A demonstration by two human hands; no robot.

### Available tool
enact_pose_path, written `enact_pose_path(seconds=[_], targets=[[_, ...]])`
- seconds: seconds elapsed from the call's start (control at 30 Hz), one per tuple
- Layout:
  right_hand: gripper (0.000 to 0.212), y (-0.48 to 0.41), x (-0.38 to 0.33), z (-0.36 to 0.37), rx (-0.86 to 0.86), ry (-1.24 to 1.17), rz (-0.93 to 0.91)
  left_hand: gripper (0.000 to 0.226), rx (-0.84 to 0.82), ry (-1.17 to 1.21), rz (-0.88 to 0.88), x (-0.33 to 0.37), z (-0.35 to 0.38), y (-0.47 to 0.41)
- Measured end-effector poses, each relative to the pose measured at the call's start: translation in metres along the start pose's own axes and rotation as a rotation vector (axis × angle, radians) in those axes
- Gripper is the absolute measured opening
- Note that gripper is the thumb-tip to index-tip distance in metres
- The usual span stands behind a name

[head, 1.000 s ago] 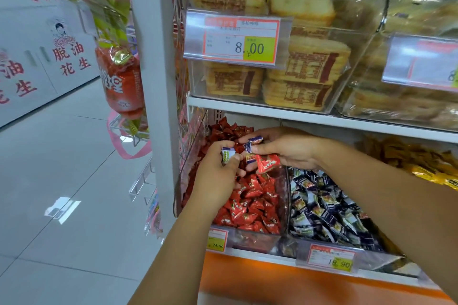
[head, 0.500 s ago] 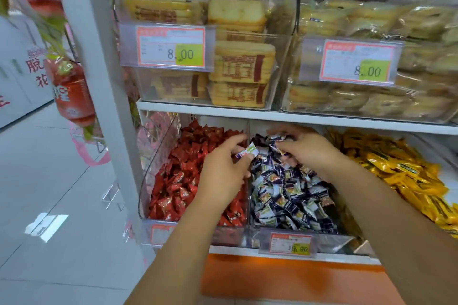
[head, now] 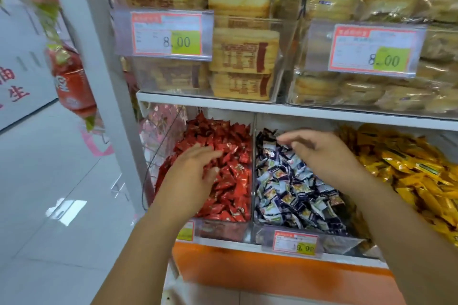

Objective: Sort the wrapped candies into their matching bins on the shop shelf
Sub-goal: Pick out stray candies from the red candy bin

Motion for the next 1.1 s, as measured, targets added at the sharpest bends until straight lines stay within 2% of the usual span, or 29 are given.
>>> enact_pose_path(seconds=[0.13, 0.17, 0.23, 0.27, 0.43, 0.53, 0.67, 0.73, 0.8, 0.87, 0.93, 1.0, 1.1], targets=[[0.025, -0.008, -0.043, 0.067, -0.374, 0.298, -0.334, 0.059, -0.022, -0.093, -0.038, -0.036, -0.010, 0.031], [0.032, -0.011, -0.050, 0.090, -0.488, 0.391, -0.397, 0.064, -0.026, -0.093, -0.039, -0.042, -0.010, 0.036], [0.059, -0.021, -0.056, 0.133, -0.710, 0.575, -0.451, 0.073, -0.044, -0.072, -0.052, -0.051, -0.011, 0.041], [0.069, -0.027, -0.058, 0.149, -0.768, 0.663, -0.462, 0.077, -0.055, -0.058, -0.058, -0.053, -0.011, 0.042], [0.076, -0.080, -0.048, 0.168, -0.742, 0.893, -0.466, 0.086, -0.112, -0.017, -0.103, -0.060, -0.012, 0.041], [0.075, -0.100, -0.043, 0.152, -0.720, 0.820, -0.396, 0.084, -0.112, -0.008, -0.124, -0.064, -0.018, 0.041], [0.085, -0.099, -0.047, 0.121, -0.766, 0.667, -0.213, 0.076, -0.104, -0.040, -0.111, -0.063, -0.032, 0.054], [0.079, -0.089, -0.065, 0.121, -0.760, 0.634, -0.329, 0.063, -0.091, -0.056, -0.106, -0.062, -0.042, 0.061], [0.059, -0.072, -0.088, 0.140, -0.733, 0.667, -0.611, 0.046, -0.074, -0.059, -0.128, -0.062, -0.051, 0.065], [0.052, -0.053, -0.097, 0.170, -0.773, 0.677, -0.792, 0.030, -0.067, -0.064, -0.178, -0.066, -0.058, 0.068], [0.058, -0.042, -0.091, 0.196, -0.817, 0.744, -0.838, 0.022, -0.081, -0.082, -0.214, -0.069, -0.061, 0.070], [0.065, -0.044, -0.078, 0.206, -0.800, 0.819, -0.798, 0.020, -0.104, -0.097, -0.222, -0.069, -0.062, 0.073], [0.059, -0.059, -0.067, 0.203, -0.708, 0.881, -0.786, 0.023, -0.114, -0.076, -0.255, -0.070, -0.064, 0.075]])
Point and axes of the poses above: each hand's wrist, its own y-axis away from the middle knuckle, its own z-axis out of the palm, x = y × z, the point moved 3 cm from there along -y, towards the middle knuckle, and after that the axes turned 6 degrees about x, right-handed, at the moved point
